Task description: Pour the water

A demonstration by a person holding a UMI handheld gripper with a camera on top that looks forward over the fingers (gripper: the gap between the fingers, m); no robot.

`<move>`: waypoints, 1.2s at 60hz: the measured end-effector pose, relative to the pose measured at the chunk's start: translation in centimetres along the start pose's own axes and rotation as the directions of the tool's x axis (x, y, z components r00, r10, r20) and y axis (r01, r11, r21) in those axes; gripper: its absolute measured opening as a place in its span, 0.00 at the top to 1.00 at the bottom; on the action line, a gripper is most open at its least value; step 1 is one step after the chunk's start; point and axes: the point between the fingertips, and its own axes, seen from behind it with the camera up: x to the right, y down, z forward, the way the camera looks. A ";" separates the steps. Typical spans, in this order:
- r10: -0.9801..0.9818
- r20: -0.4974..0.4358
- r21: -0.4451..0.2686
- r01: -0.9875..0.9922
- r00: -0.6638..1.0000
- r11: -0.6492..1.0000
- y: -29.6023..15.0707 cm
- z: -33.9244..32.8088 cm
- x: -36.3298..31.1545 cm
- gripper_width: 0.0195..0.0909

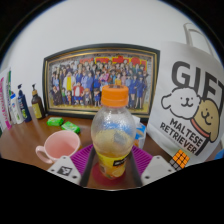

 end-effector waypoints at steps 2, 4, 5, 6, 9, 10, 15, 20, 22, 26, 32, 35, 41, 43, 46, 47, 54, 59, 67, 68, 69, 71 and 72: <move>-0.004 0.011 -0.017 0.004 1.000 1.000 0.4 -0.2 -0.3 0.22; -0.004 0.012 -0.027 0.004 1.000 1.000 0.6 -0.4 -0.3 0.08; -0.004 0.004 -0.030 0.004 1.000 1.000 0.7 -0.6 -0.2 0.07; -0.004 0.000 -0.036 0.004 1.000 0.999 0.9 -0.8 0.0 0.06; -0.007 -0.020 -0.056 0.006 1.000 0.998 1.4 -1.4 0.4 0.08; -0.006 -0.022 -0.062 0.005 1.000 0.998 1.5 -1.7 0.4 0.08; -0.003 -0.035 -0.086 0.000 0.999 0.996 2.2 -3.4 0.5 0.08; -0.015 -0.051 -0.094 0.010 0.999 0.995 2.6 -5.7 0.4 0.09; -0.019 -0.058 -0.096 0.013 0.998 0.995 2.7 -6.8 0.2 0.08; -0.019 -0.069 -0.095 0.012 0.997 0.995 2.9 -9.4 -0.5 0.08; -0.010 -0.095 -0.098 0.001 0.995 0.995 3.2 -14.0 -2.0 0.08; -0.004 -0.111 -0.102 -0.007 0.994 0.995 3.5 -16.6 -2.9 0.08; 0.003 -0.147 -0.104 -0.019 0.989 0.994 4.0 -22.2 -5.3 0.08; 0.003 -0.160 -0.110 -0.021 0.987 0.994 4.3 -24.2 -6.2 0.07; 0.007 -0.175 -0.113 -0.027 0.984 0.993 4.7 -27.0 -7.6 0.08; 0.009 -0.179 -0.112 -0.030 0.984 0.993 4.7 -28.0 -8.1 0.08; 0.021 -0.187 -0.114 -0.043 0.982 0.993 5.4 -33.7 -11.8 0.08; 0.027 -0.189 -0.103 -0.048 0.982 0.994 5.5 -36.7 -13.9 0.08; 0.031 -0.203 -0.096 -0.051 0.979 0.994 5.9 -39.7 -15.6 0.08; 0.031 -0.201 -0.096 -0.051 0.979 0.994 5.9 -40.0 -15.8 0.08; 0.032 -0.200 -0.097 -0.052 0.979 0.994 5.9 -40.2 -16.0 0.08; 0.034 -0.199 -0.096 -0.054 0.979 0.994 6.0 -40.5 -16.3 0.08; 0.032 -0.199 -0.093 -0.052 0.979 0.994 6.1 -40.7 -16.4 0.08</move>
